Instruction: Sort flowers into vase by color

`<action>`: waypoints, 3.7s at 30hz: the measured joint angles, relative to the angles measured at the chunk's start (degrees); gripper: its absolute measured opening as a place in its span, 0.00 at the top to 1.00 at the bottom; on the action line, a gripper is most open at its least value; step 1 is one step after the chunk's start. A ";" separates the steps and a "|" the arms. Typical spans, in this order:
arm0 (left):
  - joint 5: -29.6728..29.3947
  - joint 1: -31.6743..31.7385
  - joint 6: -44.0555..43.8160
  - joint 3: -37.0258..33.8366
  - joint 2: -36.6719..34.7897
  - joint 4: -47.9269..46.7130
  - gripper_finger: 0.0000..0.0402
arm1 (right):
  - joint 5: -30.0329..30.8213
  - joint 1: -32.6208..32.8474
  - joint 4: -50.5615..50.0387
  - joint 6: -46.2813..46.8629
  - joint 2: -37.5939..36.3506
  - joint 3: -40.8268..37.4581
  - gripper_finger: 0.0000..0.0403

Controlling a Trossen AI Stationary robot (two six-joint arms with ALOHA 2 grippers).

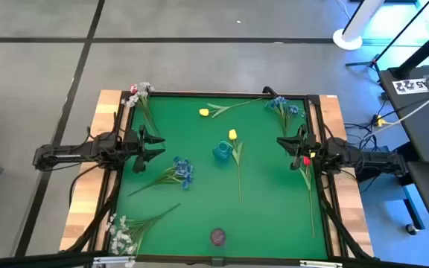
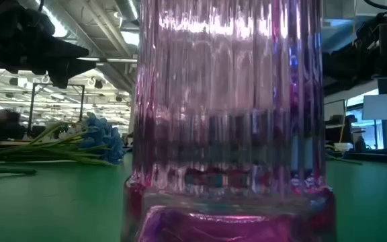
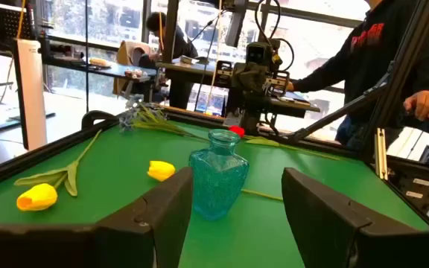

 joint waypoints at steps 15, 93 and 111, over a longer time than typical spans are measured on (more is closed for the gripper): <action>0.00 0.00 -0.02 0.00 0.00 0.00 0.50 | 0.00 0.02 0.00 0.00 -0.01 0.02 0.90; -0.02 -0.02 -0.02 0.00 0.00 0.00 0.50 | -13.34 -10.72 -45.31 36.55 89.99 76.54 0.57; 0.00 -0.02 -0.02 0.00 0.00 0.00 0.50 | -0.73 6.65 -51.68 27.36 99.19 73.30 0.36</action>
